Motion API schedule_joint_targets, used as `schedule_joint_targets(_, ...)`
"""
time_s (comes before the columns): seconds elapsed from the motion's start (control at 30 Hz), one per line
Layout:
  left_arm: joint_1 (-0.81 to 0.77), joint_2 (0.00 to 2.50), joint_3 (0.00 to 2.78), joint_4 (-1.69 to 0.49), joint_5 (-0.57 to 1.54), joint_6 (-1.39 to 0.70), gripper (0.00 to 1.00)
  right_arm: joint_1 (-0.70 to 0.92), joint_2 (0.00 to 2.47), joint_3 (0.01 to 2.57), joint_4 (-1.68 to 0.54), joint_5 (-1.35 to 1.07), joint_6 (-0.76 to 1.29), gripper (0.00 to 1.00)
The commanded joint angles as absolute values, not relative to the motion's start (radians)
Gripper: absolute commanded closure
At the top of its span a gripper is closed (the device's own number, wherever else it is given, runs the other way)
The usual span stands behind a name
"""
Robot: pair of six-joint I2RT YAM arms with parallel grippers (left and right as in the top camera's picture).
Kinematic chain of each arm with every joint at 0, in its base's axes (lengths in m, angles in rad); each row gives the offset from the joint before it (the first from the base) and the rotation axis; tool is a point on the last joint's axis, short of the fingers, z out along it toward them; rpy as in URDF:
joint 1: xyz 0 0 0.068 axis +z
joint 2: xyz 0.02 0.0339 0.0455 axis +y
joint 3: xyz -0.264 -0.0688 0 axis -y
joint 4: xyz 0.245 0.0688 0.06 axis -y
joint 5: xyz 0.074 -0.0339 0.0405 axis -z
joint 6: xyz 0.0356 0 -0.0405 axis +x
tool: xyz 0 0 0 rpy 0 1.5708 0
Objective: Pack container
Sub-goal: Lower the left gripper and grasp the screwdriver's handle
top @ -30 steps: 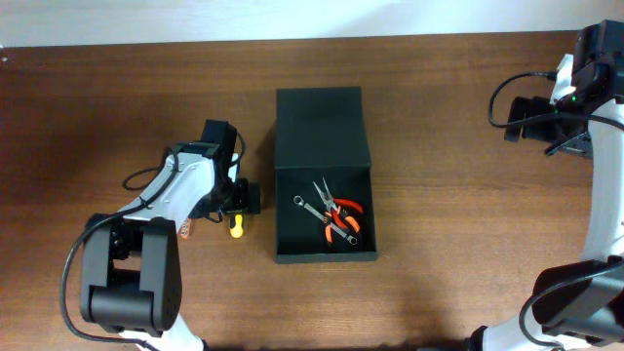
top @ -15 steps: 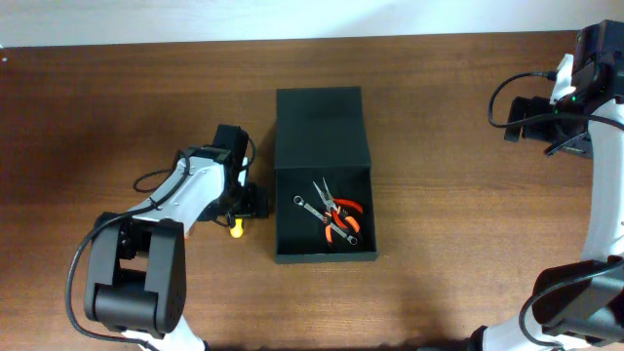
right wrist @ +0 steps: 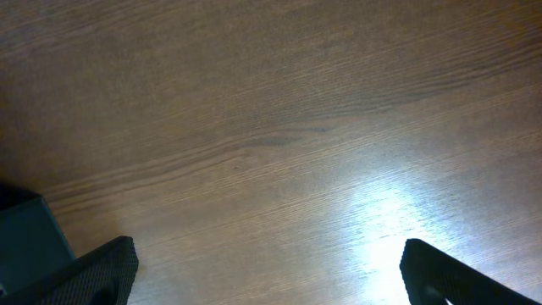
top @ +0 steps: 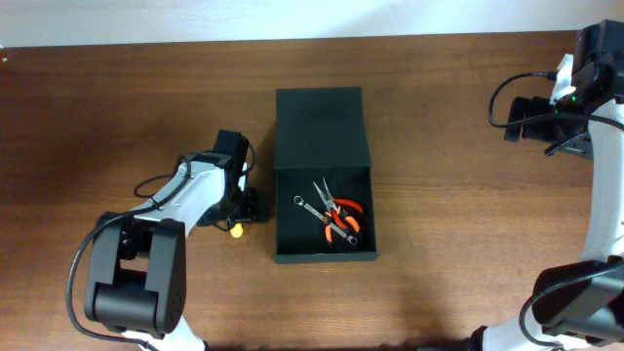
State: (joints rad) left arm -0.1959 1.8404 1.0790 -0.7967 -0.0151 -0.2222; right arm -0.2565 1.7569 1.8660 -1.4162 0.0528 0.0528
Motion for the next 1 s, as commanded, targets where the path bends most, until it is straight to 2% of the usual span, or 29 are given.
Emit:
schedule_joint_targets(0.0, -0.196, 1.853, 1.068, -0.78, -0.022, -0.231, 0.01, -0.262, 1.749, 1.868, -1.417, 0.061, 0.061, 0.01)
schedule_joint_targets(0.57, -0.196, 1.853, 1.068, -0.771, -0.023, -0.231, 0.01, -0.262, 1.749, 1.868, -1.417, 0.061, 0.061, 0.01)
schedule_joint_targets(0.6, -0.196, 1.853, 1.068, -0.771, -0.023, -0.231, 0.03, -0.262, 1.749, 1.868, -1.417, 0.061, 0.061, 0.01)
schedule_joint_targets(0.7, -0.196, 1.853, 1.068, -0.771, -0.023, -0.231, 0.25, -0.262, 1.749, 1.868, -1.417, 0.062, 0.061, 0.01)
schedule_joint_targets(0.87, -0.196, 1.853, 1.068, -0.77, -0.023, -0.231, 0.31, -0.262, 1.749, 1.868, -1.417, 0.061, 0.061, 0.01)
schedule_joint_targets(0.97, -0.196, 1.853, 1.068, -0.77, -0.023, -0.231, 0.49, -0.262, 1.749, 1.868, -1.417, 0.061, 0.061, 0.01)
